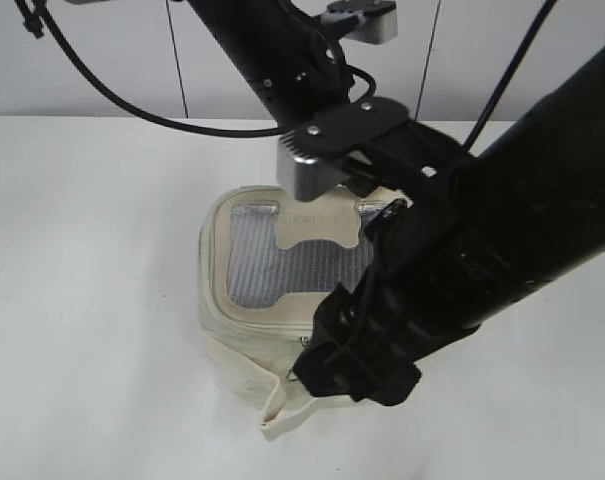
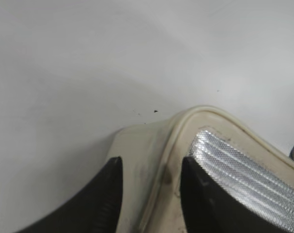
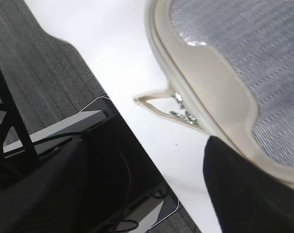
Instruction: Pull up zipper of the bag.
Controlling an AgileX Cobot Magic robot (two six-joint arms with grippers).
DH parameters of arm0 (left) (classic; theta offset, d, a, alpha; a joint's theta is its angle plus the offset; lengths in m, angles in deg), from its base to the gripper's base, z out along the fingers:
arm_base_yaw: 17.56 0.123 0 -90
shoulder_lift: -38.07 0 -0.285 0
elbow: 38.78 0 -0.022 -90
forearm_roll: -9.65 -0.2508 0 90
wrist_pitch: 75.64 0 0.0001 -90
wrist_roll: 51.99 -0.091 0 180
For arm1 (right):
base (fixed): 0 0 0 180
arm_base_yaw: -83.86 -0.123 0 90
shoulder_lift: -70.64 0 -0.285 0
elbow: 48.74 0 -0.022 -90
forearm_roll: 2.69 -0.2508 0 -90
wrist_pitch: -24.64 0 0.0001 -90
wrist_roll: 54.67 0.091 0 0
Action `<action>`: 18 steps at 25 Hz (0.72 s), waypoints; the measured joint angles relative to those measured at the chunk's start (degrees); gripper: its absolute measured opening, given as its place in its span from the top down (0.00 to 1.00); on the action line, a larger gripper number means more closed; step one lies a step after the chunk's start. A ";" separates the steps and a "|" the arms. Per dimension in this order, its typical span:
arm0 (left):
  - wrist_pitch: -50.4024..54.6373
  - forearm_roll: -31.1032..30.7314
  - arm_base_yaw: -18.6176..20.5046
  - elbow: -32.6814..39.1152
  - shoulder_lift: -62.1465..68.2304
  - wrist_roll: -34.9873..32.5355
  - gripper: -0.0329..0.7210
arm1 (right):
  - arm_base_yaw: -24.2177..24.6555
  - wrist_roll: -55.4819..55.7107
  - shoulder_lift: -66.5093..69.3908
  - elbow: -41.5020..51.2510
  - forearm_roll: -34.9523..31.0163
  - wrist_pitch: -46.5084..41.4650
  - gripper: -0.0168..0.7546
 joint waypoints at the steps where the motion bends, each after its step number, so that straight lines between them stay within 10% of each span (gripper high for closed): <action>1: 0.00 -1.32 0.05 0.00 -0.89 0.18 0.53 | 0.07 2.01 -0.91 0.00 1.89 -0.55 0.21; 18: 4.32 -33.58 0.11 0.23 -18.95 25.36 0.48 | 21.41 20.82 -7.66 -0.15 22.13 -12.09 0.22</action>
